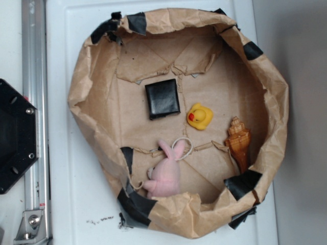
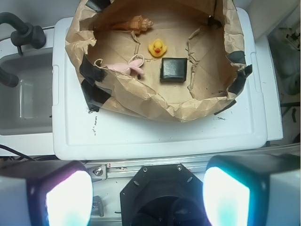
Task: Grab the yellow duck.
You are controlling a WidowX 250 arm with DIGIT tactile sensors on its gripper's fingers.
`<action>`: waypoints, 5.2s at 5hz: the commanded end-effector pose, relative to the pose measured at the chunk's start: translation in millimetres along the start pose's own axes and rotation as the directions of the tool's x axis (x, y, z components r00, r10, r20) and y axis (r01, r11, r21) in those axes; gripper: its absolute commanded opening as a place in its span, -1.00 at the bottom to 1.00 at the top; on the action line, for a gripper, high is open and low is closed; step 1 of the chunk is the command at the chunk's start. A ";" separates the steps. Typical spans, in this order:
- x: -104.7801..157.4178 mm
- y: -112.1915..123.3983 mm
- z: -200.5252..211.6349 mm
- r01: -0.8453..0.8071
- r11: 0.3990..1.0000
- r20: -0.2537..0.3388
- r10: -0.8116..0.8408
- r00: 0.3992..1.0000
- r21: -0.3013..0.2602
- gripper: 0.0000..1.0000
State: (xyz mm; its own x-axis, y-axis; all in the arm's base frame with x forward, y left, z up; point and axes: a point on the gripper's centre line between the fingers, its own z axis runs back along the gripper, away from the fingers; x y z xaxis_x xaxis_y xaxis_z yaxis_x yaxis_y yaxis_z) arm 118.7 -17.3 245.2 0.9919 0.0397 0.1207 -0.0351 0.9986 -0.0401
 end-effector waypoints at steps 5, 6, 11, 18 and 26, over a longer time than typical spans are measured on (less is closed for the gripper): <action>110.9 38.2 -101.5 -0.009 1.000 0.052 0.008 0.999 0.023 1.00; 137.2 32.1 -129.8 -0.009 0.999 0.030 0.007 1.000 0.039 1.00; 187.2 46.2 -211.3 0.006 0.991 -0.038 -0.001 0.999 0.131 1.00; 159.2 54.0 -187.6 -0.006 0.995 -0.001 0.006 1.000 0.098 1.00; 163.3 58.6 -216.6 -0.037 0.985 0.001 0.037 0.999 0.167 1.00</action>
State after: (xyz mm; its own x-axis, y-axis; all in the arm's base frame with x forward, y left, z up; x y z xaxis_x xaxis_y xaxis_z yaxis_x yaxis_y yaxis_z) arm 297.7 41.8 41.3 0.9941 0.0759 0.0778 -0.0852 0.9886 0.1244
